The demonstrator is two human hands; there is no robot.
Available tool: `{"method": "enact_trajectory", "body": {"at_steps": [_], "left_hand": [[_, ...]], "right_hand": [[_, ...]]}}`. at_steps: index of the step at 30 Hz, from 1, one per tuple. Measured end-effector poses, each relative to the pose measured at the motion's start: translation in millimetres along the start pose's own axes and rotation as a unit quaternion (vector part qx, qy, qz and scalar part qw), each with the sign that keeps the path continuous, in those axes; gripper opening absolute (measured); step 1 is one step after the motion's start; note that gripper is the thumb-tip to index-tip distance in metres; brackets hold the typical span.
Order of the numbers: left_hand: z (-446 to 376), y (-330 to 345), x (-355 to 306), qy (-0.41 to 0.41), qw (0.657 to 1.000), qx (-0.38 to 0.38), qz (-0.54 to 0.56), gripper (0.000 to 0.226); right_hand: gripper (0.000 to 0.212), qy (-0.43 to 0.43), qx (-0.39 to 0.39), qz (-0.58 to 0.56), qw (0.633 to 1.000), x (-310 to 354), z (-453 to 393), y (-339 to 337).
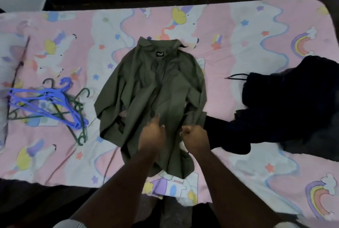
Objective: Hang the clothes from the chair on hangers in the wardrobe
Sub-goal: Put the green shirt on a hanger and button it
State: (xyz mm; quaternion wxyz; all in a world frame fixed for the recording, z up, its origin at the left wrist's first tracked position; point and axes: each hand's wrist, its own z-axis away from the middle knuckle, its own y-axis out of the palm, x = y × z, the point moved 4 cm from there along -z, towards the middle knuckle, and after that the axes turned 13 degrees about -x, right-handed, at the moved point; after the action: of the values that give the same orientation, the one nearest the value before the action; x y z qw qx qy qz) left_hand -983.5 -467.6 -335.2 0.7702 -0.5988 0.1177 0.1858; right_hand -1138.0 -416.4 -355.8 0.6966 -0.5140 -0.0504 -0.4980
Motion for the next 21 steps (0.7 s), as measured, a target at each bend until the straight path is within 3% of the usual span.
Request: {"method": "enact_trajectory", "body": {"at_steps": [5, 8, 10, 14, 17, 19, 21], "left_hand": [[19, 7, 72, -0.014, 1.0, 0.014, 0.017, 0.053], [40, 18, 113, -0.014, 0.997, -0.041, 0.06, 0.055], [55, 26, 143, -0.094, 0.987, -0.086, 0.094, 0.063], [77, 35, 176, -0.225, 0.955, -0.085, 0.175, 0.084], [84, 33, 185, -0.331, 0.907, -0.091, 0.243, 0.088], [88, 39, 189, -0.406, 0.862, -0.063, 0.297, 0.087], [92, 45, 193, -0.445, 0.819, -0.033, 0.361, 0.079]], "right_hand": [[0.02, 0.07, -0.018, -0.012, 0.997, -28, 39, 52], [0.027, 0.11, -0.063, -0.005, 0.992, -51, 63, 79], [0.033, 0.121, -0.076, -0.011, 0.99, -60, 79, 94], [0.03, 0.13, -0.109, -0.026, 0.985, -65, 102, 112], [0.013, 0.144, -0.139, -0.04, 0.979, -61, 113, 116], [0.022, 0.147, -0.154, -0.06, 0.975, -56, 121, 117], [0.018, 0.148, -0.159, -0.103, 0.971, -52, 130, 119]]}}
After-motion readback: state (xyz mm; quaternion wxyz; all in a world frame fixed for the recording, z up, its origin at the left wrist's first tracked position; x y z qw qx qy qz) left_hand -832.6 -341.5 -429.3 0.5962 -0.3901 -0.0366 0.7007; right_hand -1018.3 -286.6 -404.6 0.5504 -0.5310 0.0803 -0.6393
